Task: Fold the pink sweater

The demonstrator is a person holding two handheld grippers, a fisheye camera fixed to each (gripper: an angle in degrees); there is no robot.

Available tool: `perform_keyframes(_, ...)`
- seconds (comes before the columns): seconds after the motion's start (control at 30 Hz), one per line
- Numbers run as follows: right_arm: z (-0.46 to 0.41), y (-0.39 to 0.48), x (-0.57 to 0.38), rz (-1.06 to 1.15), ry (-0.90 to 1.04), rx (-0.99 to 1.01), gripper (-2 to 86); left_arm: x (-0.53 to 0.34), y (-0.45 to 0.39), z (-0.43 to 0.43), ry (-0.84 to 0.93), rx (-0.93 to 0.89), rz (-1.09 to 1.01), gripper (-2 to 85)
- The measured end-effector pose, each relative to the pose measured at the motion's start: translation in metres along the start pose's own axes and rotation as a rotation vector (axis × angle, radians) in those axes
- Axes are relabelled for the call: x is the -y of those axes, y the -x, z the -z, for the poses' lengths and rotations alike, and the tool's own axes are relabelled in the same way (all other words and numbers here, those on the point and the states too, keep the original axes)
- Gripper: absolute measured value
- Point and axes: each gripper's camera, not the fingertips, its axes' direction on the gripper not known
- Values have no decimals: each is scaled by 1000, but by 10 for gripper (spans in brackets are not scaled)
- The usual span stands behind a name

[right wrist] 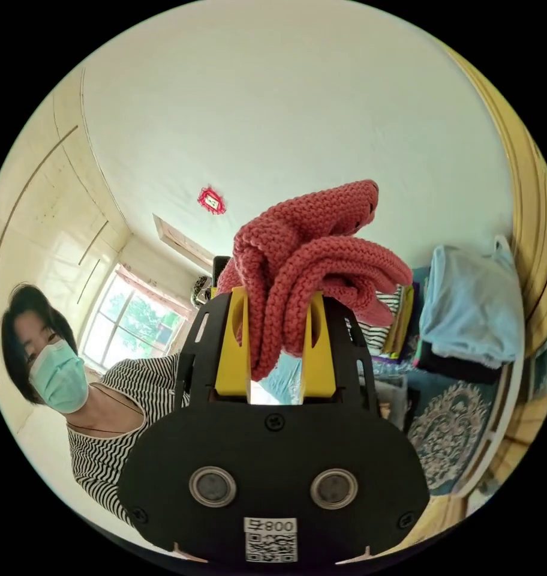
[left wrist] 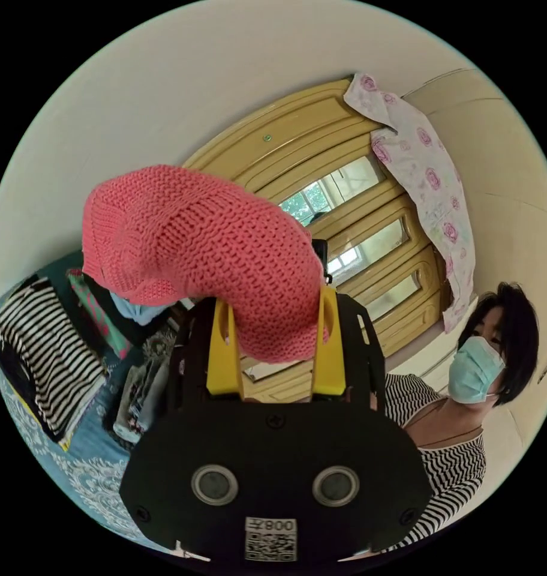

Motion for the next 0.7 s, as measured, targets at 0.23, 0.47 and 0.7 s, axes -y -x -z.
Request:
perform_keyframes(0.23, 77, -13, 102, 80, 81, -179, 140, 95, 103, -137, -144, 46, -31, 199)
perform_keyframes(0.47, 39, -173, 58, -305, 313, -416, 127, 60, 306, -295, 77, 306, 440, 181)
perform_keyframes(0.7, 60, -155, 12, -328, 192, -348, 119, 41, 337, -340, -56, 204, 420, 174)
